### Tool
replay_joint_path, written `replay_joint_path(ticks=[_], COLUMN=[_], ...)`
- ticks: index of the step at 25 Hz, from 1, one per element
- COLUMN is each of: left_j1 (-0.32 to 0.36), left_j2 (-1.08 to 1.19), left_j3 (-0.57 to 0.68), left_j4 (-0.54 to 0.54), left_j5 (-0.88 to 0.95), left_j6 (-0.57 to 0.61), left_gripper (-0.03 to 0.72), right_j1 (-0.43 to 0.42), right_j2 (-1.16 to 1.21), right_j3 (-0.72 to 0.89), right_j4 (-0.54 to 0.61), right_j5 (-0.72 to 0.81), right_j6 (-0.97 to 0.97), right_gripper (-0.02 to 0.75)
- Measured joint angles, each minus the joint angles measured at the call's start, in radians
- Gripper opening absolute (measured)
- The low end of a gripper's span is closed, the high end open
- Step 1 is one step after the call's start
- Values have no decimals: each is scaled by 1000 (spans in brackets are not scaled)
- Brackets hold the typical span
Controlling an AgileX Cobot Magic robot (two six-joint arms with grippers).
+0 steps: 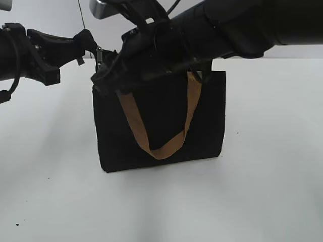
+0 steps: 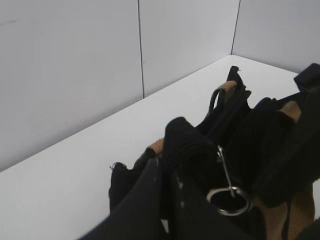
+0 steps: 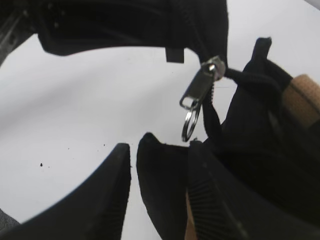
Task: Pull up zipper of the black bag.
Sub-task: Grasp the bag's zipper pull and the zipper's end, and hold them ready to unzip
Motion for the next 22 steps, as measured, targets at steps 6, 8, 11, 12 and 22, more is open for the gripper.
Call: replay_joint_path(ticks=[6, 8, 11, 12, 22], left_j1=[0, 0, 0, 0, 0], left_j2=[0, 0, 0, 0, 0], left_j3=[0, 0, 0, 0, 0], left_j4=[0, 0, 0, 0, 0], left_j5=[0, -3, -8, -8, -8], left_j6=[0, 0, 0, 0, 0], left_gripper=[0, 0, 0, 0, 0], right_j1=[1, 1, 1, 1, 1], right_j2=[45, 52, 56, 59, 63], right_j3=[-43, -43, -53, -53, -53], right_j4=[7, 7, 9, 12, 26], right_j5=[4, 2, -17, -29, -99], right_j6=[-1, -1, -1, -1, 47], right_gripper=[255, 253, 244, 239, 188])
